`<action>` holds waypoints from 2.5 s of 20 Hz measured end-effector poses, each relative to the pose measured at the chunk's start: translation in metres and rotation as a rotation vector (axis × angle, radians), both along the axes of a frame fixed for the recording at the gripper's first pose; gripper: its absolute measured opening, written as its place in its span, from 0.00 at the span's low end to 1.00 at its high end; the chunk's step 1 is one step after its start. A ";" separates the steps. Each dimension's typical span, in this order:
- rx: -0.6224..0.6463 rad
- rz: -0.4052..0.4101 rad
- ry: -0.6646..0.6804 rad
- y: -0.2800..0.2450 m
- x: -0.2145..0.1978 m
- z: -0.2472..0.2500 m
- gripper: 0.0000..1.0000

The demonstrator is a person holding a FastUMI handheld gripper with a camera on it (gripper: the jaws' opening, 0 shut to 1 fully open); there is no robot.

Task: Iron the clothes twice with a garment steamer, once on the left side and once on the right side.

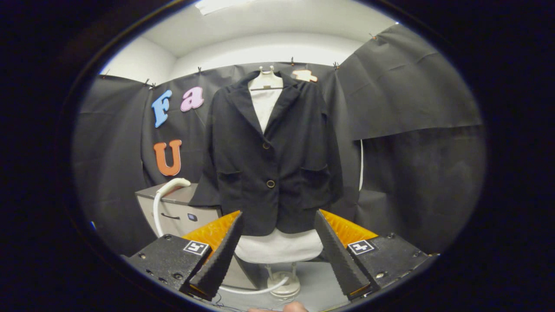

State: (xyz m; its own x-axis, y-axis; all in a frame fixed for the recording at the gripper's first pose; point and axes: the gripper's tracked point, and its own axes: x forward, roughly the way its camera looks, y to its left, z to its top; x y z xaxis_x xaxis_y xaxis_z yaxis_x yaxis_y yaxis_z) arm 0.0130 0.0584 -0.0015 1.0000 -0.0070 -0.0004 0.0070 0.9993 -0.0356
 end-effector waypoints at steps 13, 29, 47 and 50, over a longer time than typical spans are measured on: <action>-0.014 0.174 0.090 0.226 0.045 -0.017 1.00; -0.054 0.399 0.241 0.449 0.191 -0.057 1.00; -0.074 0.305 0.597 0.516 0.367 -0.130 0.76; -0.131 0.309 0.596 0.522 0.367 -0.134 0.59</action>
State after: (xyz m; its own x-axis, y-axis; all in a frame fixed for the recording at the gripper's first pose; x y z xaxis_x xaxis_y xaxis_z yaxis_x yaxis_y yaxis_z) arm 0.3802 0.5808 -0.1358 0.7854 0.2414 -0.5700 -0.3364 0.9394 -0.0656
